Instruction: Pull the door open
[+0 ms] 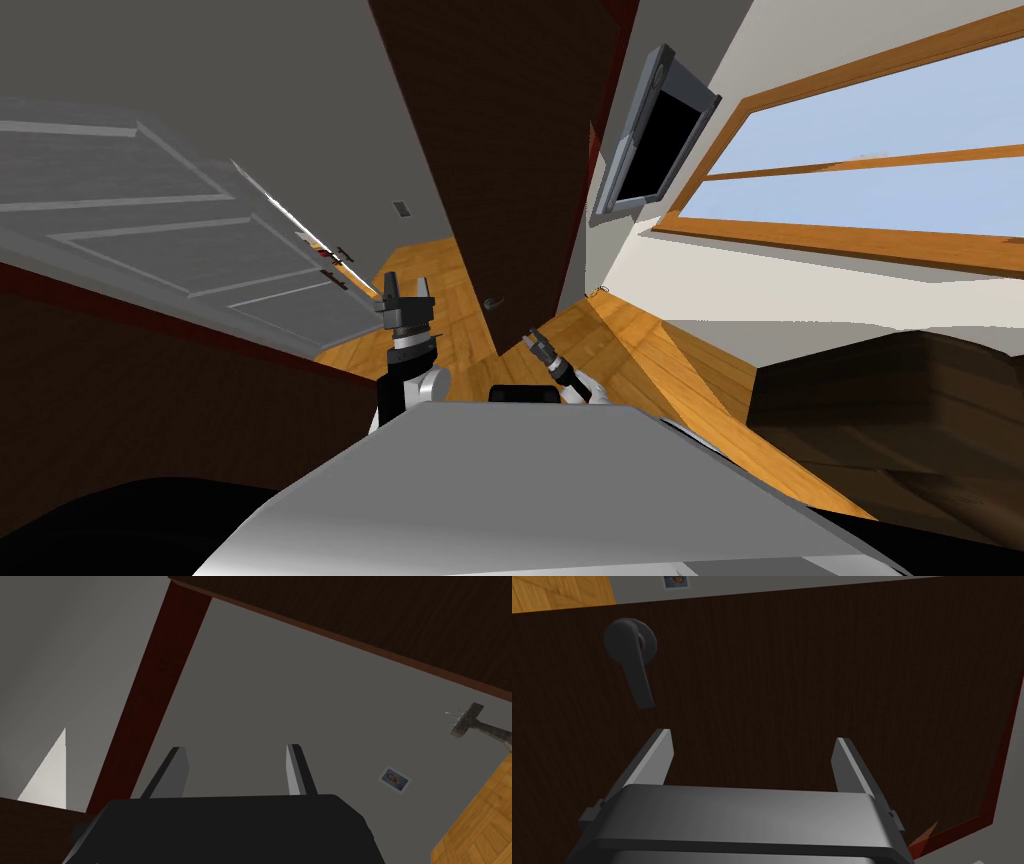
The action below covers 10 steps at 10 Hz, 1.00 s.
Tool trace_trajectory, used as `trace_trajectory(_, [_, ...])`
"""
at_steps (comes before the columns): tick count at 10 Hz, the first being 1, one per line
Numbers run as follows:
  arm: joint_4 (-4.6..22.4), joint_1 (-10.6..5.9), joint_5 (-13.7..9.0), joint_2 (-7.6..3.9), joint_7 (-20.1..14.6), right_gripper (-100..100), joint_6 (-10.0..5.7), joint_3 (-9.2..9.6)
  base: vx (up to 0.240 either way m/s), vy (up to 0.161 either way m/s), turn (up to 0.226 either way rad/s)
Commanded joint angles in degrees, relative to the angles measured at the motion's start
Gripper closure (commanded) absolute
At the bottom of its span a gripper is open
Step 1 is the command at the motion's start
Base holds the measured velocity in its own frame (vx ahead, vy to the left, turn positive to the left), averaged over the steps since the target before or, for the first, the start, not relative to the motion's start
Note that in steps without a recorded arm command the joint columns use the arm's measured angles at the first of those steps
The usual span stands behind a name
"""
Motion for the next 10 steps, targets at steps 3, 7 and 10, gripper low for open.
trace_trajectory(3, [1.67, -0.81, -0.23, -0.43, -0.51, -100, -0.55, 1.1, 0.038, -0.023, -0.003])
trace_trajectory(7, [1.67, -0.81, -0.23, -0.43, -0.51, -100, -0.55, 1.1, -0.004, 0.0, -0.005])
trace_trajectory(10, [1.67, -0.81, -0.23, -0.43, -0.51, -100, -0.55, 1.1, -0.016, 0.008, -0.001])
